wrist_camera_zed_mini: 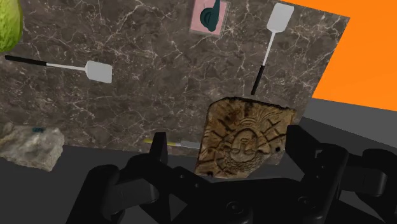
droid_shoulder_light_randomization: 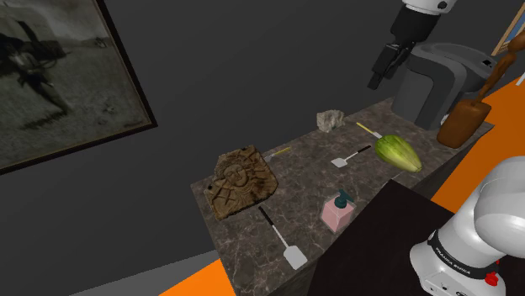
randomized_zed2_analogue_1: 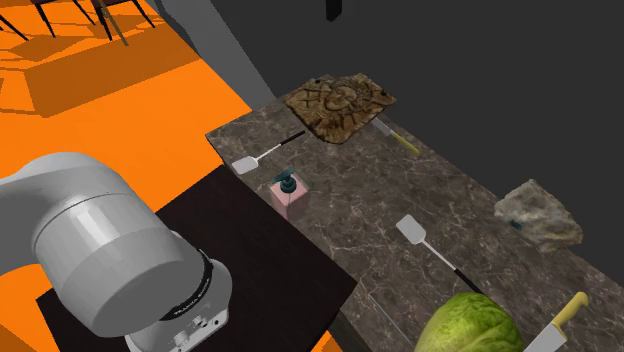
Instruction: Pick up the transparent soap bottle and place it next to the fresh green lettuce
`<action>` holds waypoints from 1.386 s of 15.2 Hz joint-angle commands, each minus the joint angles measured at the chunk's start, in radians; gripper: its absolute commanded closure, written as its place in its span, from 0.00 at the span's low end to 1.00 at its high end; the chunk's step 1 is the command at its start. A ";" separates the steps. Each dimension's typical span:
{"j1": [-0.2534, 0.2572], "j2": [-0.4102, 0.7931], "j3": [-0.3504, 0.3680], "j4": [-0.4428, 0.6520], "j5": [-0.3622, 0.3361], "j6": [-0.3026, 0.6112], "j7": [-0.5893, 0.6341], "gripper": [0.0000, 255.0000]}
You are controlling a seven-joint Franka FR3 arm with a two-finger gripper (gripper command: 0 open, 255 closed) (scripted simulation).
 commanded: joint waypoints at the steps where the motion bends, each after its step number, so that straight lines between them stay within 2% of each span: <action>1: 0.000 0.000 0.000 0.000 0.000 0.000 0.000 0.00; 12: -0.015 -0.011 0.051 -0.355 0.024 0.274 0.098 0.00; 21: -0.006 0.110 0.101 -0.576 0.063 0.559 0.180 0.00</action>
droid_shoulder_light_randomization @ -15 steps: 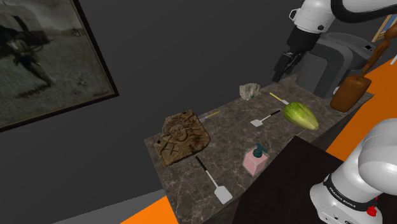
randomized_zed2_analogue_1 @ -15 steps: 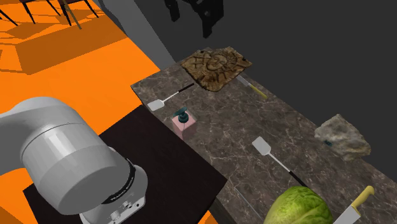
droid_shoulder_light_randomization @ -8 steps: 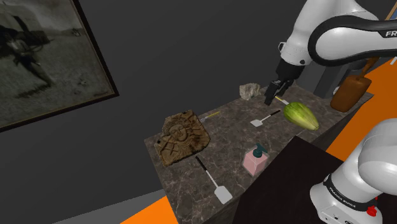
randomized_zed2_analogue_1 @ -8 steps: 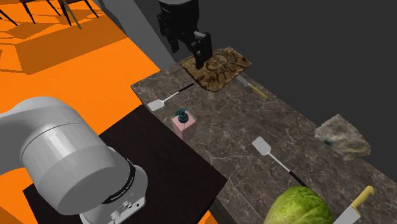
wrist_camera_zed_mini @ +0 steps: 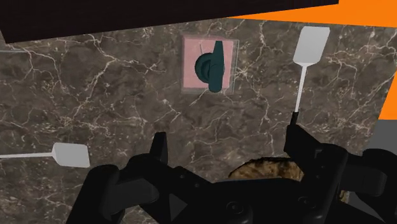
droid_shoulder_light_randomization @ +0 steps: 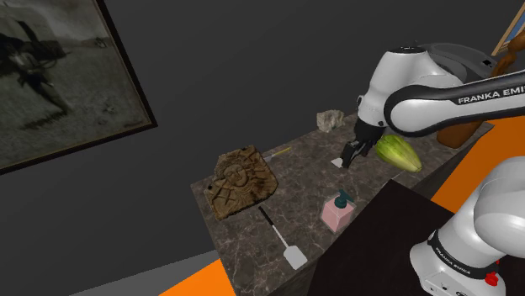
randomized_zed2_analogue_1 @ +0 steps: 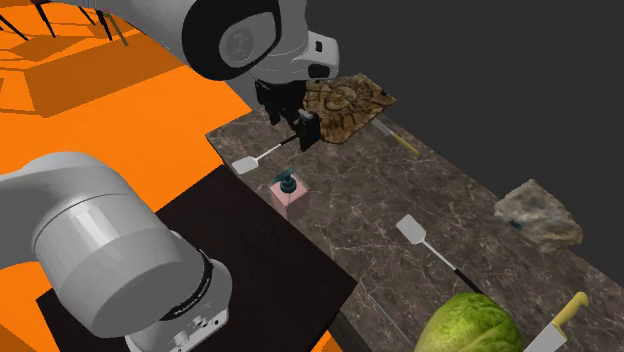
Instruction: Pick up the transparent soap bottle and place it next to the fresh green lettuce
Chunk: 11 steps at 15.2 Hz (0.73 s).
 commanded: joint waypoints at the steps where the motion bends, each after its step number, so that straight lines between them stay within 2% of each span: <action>1: 0.004 0.045 0.011 -0.040 0.011 0.074 0.019 0.00; 9: 0.035 0.344 0.055 -0.142 0.069 0.424 0.087 0.00; 11: 0.038 0.375 0.056 -0.144 0.073 0.456 0.087 0.00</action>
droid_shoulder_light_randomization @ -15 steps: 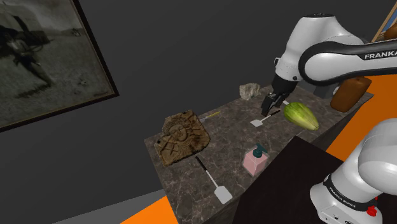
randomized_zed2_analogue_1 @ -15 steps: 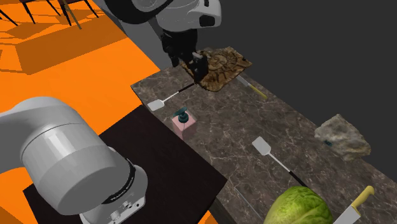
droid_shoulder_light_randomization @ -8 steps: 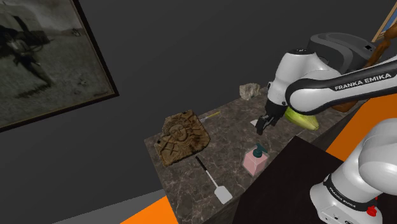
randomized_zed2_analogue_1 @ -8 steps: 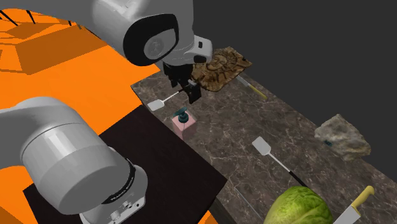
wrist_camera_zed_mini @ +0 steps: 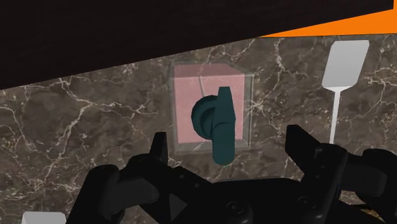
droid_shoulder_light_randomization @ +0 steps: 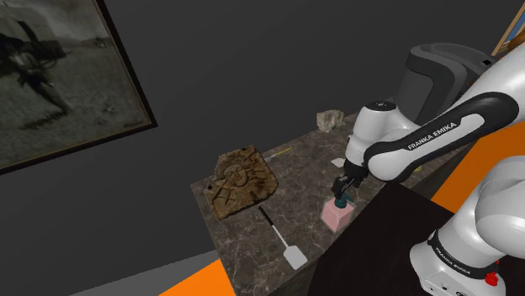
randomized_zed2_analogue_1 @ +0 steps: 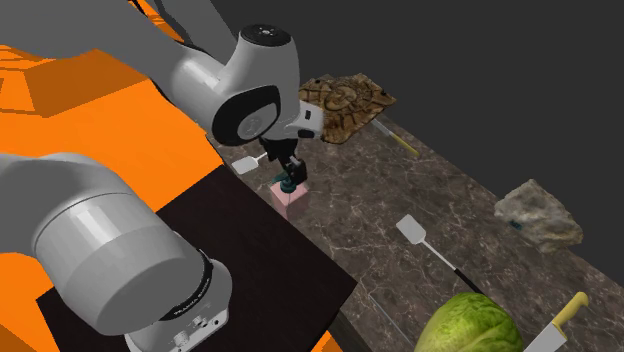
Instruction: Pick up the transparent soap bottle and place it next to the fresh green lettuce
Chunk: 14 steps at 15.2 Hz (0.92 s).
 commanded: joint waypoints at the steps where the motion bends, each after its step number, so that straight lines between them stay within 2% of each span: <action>1: 0.005 0.051 0.002 -0.008 0.008 0.058 0.000 0.00; 6: 0.018 0.186 -0.001 -0.007 0.028 0.192 -0.013 0.00; 14: 0.018 0.186 -0.001 -0.007 0.028 0.192 -0.013 0.00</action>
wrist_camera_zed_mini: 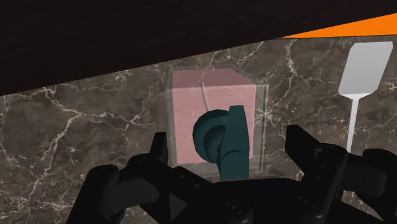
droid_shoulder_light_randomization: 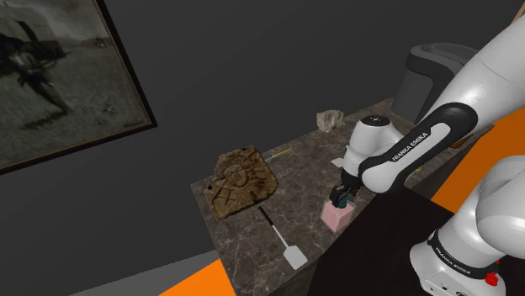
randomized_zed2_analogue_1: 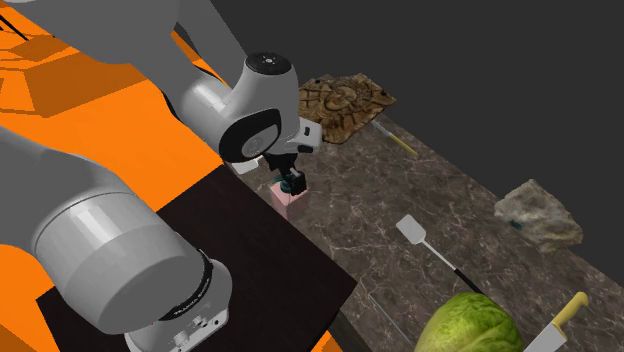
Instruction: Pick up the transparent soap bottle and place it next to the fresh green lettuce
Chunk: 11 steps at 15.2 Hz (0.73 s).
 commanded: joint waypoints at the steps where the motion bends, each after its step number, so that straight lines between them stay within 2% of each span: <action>1: 0.000 0.000 0.000 0.000 0.000 0.000 0.000 1.00; 10: 0.000 0.000 0.000 0.000 0.000 0.000 0.000 1.00; 11: -0.002 -0.025 0.001 -0.001 -0.004 -0.024 0.004 1.00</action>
